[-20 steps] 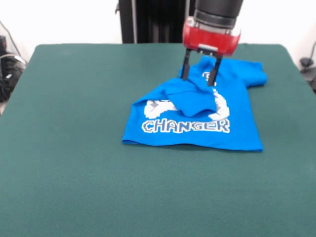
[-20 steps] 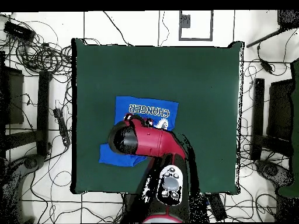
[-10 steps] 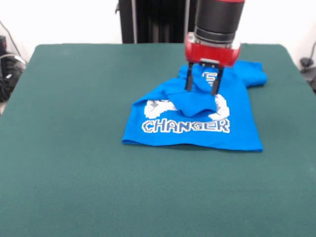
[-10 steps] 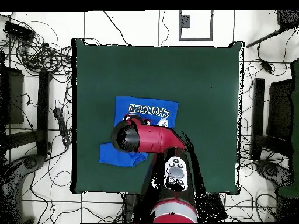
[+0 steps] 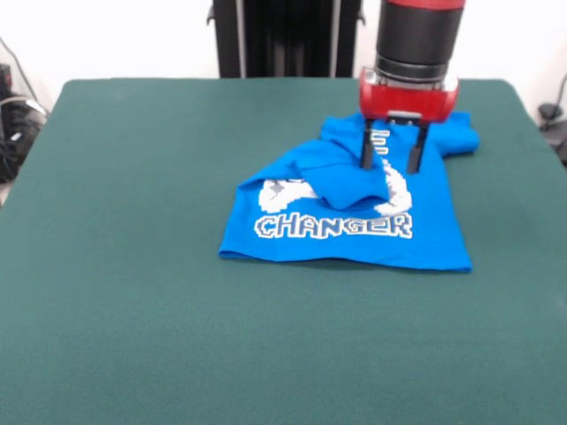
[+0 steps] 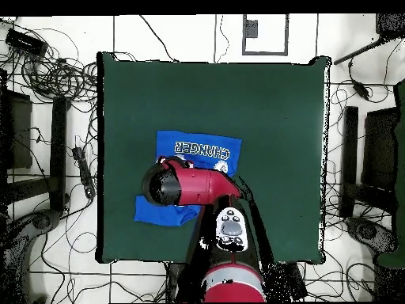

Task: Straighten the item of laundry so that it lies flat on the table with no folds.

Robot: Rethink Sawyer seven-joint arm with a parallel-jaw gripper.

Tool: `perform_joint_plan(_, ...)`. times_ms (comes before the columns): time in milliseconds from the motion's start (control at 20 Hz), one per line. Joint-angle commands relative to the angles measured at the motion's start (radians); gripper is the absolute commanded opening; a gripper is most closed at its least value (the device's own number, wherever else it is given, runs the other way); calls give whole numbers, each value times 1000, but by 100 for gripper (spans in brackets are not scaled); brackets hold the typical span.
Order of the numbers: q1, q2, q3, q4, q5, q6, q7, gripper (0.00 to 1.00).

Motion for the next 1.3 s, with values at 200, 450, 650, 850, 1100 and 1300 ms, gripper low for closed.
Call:
perform_joint_plan(200,-21,63,131,-13,-52,36,18,100)
perform_joint_plan(450,-29,72,126,-35,-61,45,10,100)
perform_joint_plan(650,-32,61,127,-23,-73,45,17,100)
perform_joint_plan(850,-32,63,130,-28,-80,52,27,100)
perform_joint_plan(1100,-19,103,133,-51,-75,22,46,100)
perform_joint_plan(1300,-11,118,129,-54,-75,7,55,100)
